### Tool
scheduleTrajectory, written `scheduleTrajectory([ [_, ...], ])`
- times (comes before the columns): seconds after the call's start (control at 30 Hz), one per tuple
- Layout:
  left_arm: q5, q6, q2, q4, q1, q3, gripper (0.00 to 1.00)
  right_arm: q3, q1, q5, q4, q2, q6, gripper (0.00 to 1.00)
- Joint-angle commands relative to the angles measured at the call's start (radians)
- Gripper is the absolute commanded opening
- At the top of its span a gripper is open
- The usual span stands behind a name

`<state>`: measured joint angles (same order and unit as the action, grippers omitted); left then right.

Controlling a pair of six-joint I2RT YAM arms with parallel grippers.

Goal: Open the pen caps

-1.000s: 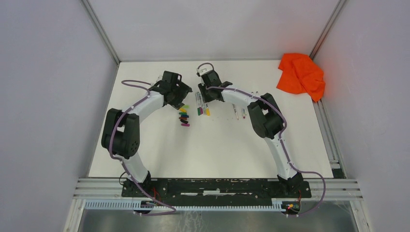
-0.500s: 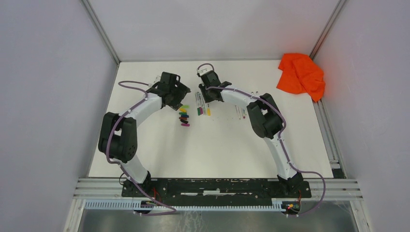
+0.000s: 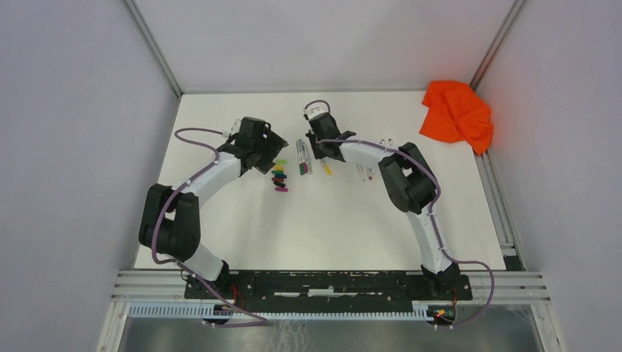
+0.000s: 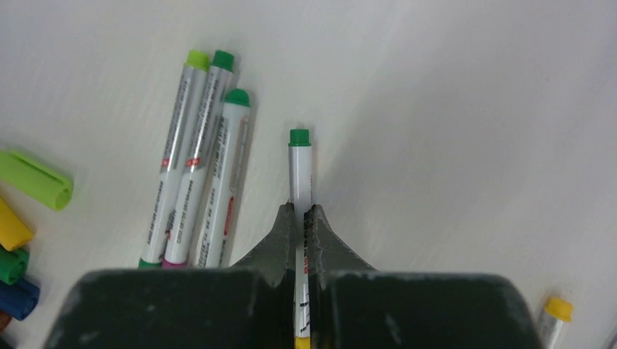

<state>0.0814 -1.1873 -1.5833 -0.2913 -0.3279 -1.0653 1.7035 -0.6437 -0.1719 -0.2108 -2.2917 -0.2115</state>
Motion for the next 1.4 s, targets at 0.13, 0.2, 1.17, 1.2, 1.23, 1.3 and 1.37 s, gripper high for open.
scheduleTrajectory([
  [0.13,0.014,0.133,0.115,0.188,-0.098,0.103,0.83,-0.296,0.040,0.121,0.056,0.202,-0.022,0.00],
  [0.2,-0.004,0.160,0.135,0.269,-0.132,0.147,0.82,-0.366,0.045,0.166,0.111,0.276,-0.033,0.00],
  [1.17,-0.355,0.240,-0.031,1.127,-0.313,0.406,0.65,-0.845,0.174,0.638,0.870,0.639,-0.528,0.00],
  [1.2,-0.363,0.239,-0.041,1.130,-0.314,0.402,0.64,-0.845,0.175,0.643,0.878,0.633,-0.536,0.00],
  [1.23,-0.370,0.239,-0.048,1.130,-0.317,0.398,0.63,-0.844,0.175,0.648,0.886,0.629,-0.542,0.00],
  [1.3,-0.380,0.241,-0.061,1.133,-0.318,0.392,0.61,-0.844,0.179,0.656,0.902,0.623,-0.552,0.00],
  [1.37,-0.383,0.241,-0.068,1.138,-0.319,0.392,0.59,-0.843,0.182,0.657,0.903,0.621,-0.554,0.00],
])
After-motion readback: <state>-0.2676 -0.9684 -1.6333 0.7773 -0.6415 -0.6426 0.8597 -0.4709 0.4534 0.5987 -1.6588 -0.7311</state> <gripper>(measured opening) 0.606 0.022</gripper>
